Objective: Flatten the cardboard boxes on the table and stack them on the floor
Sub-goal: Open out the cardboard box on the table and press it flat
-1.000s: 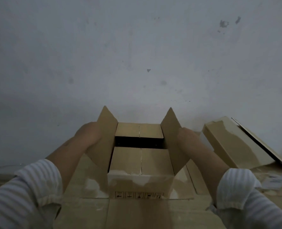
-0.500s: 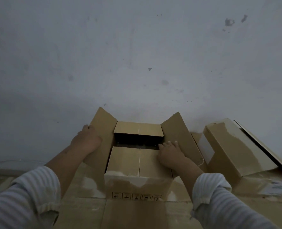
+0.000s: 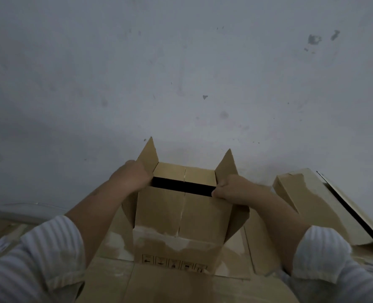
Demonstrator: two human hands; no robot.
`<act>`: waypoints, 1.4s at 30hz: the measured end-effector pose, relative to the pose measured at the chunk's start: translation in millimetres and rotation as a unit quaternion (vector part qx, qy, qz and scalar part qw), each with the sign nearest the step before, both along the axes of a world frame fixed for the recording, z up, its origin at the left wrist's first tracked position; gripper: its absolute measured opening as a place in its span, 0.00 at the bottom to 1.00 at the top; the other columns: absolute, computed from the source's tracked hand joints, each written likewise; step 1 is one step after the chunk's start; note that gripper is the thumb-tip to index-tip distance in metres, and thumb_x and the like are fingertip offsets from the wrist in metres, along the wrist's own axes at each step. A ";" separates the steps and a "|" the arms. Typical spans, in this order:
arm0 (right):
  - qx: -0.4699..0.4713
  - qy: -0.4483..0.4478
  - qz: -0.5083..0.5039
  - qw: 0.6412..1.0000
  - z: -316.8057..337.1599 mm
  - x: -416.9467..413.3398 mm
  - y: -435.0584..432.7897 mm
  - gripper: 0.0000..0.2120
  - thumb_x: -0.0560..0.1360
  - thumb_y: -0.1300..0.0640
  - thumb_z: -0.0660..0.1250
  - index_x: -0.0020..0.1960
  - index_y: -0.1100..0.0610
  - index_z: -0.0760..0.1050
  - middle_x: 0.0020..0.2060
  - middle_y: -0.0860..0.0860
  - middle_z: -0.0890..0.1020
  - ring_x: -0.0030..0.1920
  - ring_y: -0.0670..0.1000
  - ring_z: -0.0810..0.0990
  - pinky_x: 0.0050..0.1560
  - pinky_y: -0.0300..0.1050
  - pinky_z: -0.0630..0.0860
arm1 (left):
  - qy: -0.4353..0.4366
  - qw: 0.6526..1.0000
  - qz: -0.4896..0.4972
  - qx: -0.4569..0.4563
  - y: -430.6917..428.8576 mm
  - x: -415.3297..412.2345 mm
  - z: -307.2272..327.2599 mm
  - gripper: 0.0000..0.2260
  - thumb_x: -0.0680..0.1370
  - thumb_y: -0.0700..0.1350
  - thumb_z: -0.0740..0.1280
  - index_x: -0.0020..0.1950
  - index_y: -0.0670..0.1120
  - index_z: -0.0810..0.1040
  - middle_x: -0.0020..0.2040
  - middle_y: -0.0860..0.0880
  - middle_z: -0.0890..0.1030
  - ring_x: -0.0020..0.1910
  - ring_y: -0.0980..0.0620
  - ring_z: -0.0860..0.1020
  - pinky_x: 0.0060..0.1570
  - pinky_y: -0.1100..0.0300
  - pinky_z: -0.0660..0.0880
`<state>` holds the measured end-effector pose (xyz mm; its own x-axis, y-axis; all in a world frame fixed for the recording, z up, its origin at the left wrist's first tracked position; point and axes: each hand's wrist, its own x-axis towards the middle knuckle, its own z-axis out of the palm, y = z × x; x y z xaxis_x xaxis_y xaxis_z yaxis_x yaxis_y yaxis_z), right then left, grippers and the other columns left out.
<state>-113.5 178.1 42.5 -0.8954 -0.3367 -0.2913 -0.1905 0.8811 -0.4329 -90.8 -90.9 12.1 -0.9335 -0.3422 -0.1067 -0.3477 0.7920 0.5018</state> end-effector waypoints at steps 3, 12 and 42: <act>0.013 -0.057 0.054 0.997 11.5 5.7 6.0 0.20 0.73 0.53 0.67 0.26 0.54 0.65 0.26 0.49 0.66 0.29 0.49 0.64 0.35 0.44 0.61 | -0.014 0.998 0.021 -0.060 15.7 7.1 -1.4 0.26 0.76 0.50 0.61 0.72 0.43 0.65 0.72 0.45 0.66 0.60 0.44 0.73 0.51 0.54 0.71; 0.128 0.104 0.115 0.980 -7.1 -55.7 6.8 0.15 0.77 0.55 0.64 0.62 0.57 0.78 0.60 0.54 0.79 0.60 0.54 0.76 0.55 0.44 0.72 | -0.018 0.995 0.038 -0.089 26.0 15.6 0.3 0.34 0.76 0.54 0.63 0.78 0.46 0.53 0.78 0.46 0.57 0.72 0.39 0.64 0.64 0.45 0.67; 0.043 0.227 -0.100 0.968 -25.9 -170.5 -5.4 0.23 0.77 0.43 0.60 0.60 0.60 0.73 0.60 0.58 0.70 0.58 0.60 0.72 0.49 0.51 0.71 | 0.004 0.991 0.074 -0.107 30.7 6.6 -2.9 0.32 0.78 0.55 0.63 0.79 0.50 0.54 0.74 0.47 0.67 0.68 0.45 0.73 0.62 0.49 0.72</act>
